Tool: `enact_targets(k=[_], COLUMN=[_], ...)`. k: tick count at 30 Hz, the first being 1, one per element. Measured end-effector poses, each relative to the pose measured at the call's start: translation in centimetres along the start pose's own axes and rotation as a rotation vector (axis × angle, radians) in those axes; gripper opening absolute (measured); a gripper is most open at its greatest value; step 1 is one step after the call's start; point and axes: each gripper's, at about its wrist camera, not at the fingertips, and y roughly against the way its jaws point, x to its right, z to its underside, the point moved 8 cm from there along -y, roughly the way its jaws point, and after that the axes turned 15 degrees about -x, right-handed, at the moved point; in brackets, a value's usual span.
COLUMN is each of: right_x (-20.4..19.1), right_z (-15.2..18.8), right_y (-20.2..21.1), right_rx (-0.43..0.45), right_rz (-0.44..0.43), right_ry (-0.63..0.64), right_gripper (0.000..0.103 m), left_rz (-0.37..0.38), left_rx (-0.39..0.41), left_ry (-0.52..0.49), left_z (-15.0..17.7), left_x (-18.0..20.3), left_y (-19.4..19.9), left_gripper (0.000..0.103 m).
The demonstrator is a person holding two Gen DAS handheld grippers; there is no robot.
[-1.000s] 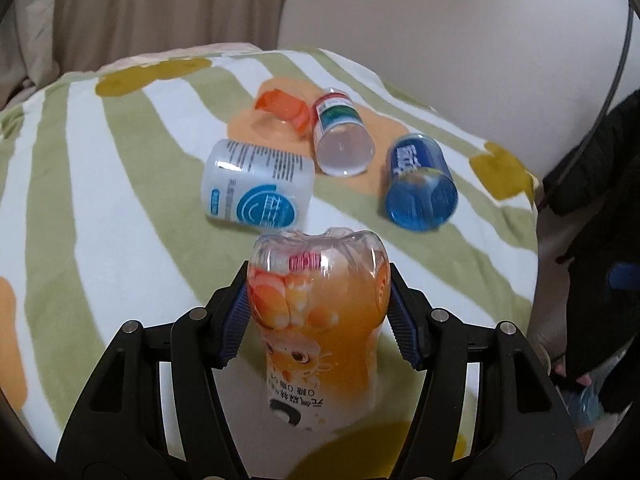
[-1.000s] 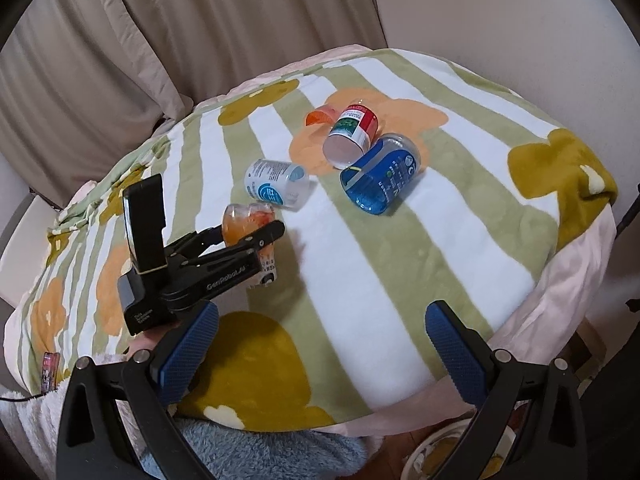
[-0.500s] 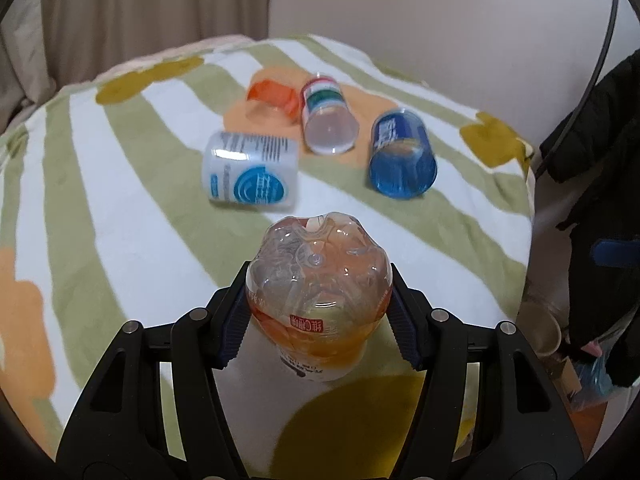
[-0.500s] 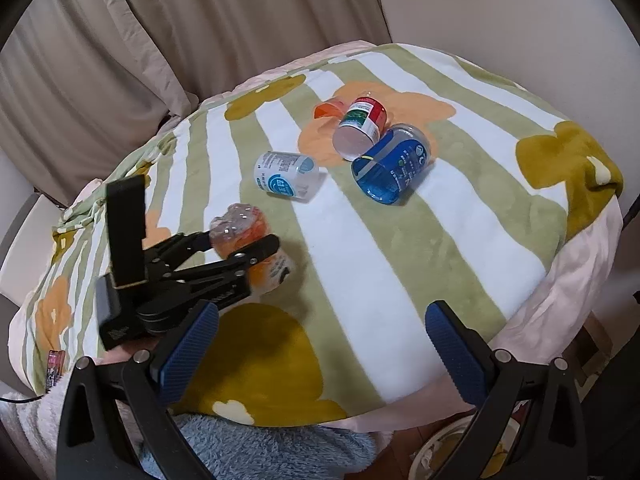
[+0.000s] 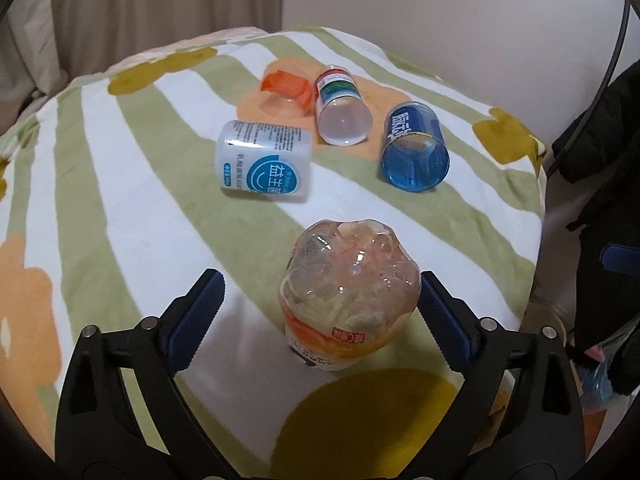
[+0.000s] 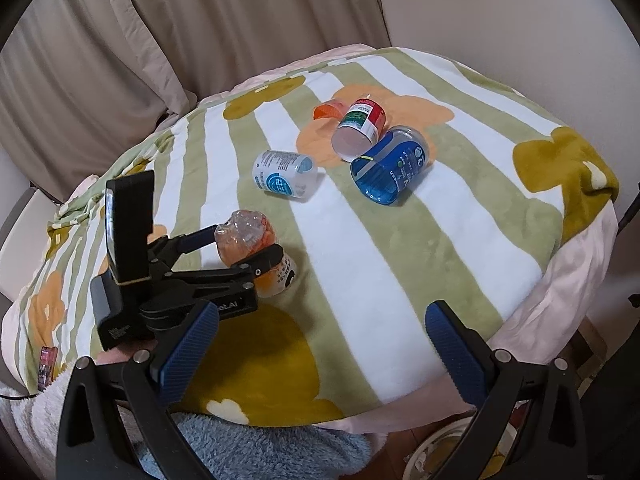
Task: Flip cup upside down
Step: 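Open the left gripper and withdraw from the standing orange bottle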
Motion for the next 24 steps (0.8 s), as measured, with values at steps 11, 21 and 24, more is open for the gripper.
enact_targets(k=[11,21,24], right_x=[-0.7,-3.3,-4.5], right_z=[0.5,2.0,2.3], right_y=[0.8,5.6,7.9], right_rx=[0.023,0.111,0.169], right_rz=[0.015,0.05,0.069], right_ry=[-0.007,0.013,0.021], right_gripper=[0.103,0.103,0.103], left_rz=[-0.005,0.003,-0.009], left_rx=[0.021,0.11,0.153], left_ry=[-0.042,-0.073,-0.08], left_z=[0.0,0.9,1.3], left_x=[0.9,1.9,2.1], left_y=[2.3,10.1,14.2], left_gripper=[0.095,0.095,0.095])
